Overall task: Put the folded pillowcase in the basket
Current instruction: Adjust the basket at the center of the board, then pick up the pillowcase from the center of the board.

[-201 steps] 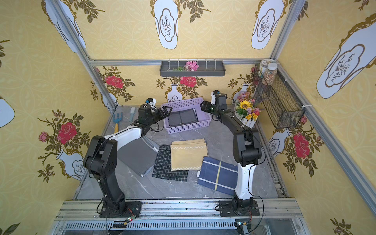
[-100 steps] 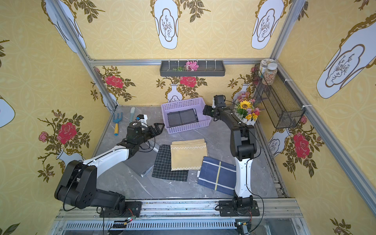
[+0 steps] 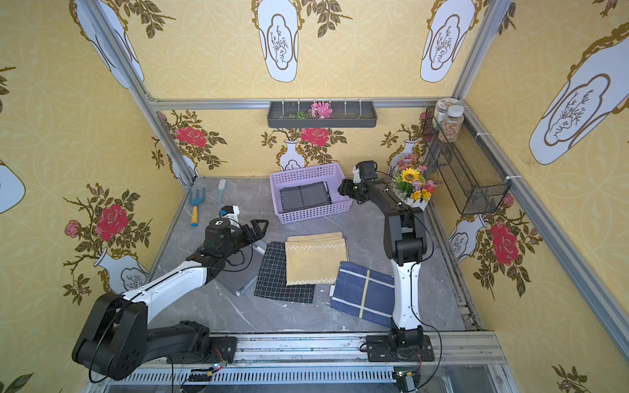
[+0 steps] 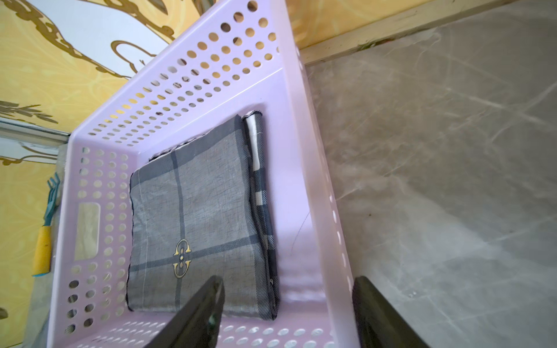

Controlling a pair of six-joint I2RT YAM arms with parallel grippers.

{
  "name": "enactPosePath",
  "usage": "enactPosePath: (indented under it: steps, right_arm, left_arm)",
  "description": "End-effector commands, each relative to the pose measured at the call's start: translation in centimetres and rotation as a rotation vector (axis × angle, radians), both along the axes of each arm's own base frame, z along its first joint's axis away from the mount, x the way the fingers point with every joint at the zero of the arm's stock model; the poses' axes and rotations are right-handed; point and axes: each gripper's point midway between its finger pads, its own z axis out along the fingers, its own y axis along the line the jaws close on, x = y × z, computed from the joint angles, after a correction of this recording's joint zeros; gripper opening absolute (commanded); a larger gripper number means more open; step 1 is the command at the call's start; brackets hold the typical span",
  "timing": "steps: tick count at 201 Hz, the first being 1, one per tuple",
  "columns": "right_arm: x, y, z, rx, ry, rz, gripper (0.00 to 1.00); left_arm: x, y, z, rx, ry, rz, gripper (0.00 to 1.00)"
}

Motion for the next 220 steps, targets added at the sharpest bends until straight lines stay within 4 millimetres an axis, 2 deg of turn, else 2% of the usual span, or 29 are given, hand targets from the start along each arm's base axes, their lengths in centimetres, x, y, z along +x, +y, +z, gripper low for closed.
enactPosePath:
  steps: [1, 45, 62, 88, 127, 156, 188, 220]
  right_arm:
    - [-1.3, 1.9, 0.8, 0.048, 0.004, 0.052, 0.70]
    - [-4.5, 4.3, 1.0, 0.037, 0.021, 0.088, 0.70]
    - [-5.6, 3.9, 1.0, 0.013, 0.034, 0.060, 0.71]
    - [-7.7, 2.8, 2.1, -0.012, 0.014, 0.025, 0.71]
    - [-12.7, 1.9, 3.4, -0.038, 0.000, 0.028, 0.72]
    - [-16.8, 1.9, 3.7, -0.050, -0.010, 0.047, 0.73]
    - [-21.3, 1.6, 4.0, -0.061, -0.027, 0.049, 0.73]
    - [-24.4, 1.4, 4.1, -0.058, -0.045, 0.046, 0.73]
  left_arm:
    - [-0.6, 0.3, -0.2, 0.007, 0.005, 0.003, 1.00]
    - [-2.7, 0.3, -0.5, -0.014, 0.022, -0.017, 1.00]
    - [-3.7, -0.4, -0.8, -0.022, 0.041, -0.049, 1.00]
    - [-5.3, -2.2, -1.2, -0.021, 0.067, -0.101, 1.00]
    - [-7.5, -6.1, -3.0, -0.022, 0.120, -0.184, 0.99]
    - [-8.4, -8.3, -4.7, -0.029, 0.154, -0.225, 0.93]
    - [-8.6, -9.7, -6.6, -0.020, 0.186, -0.248, 0.86]
    - [-8.3, -10.2, -7.9, -0.045, 0.222, -0.234, 0.80]
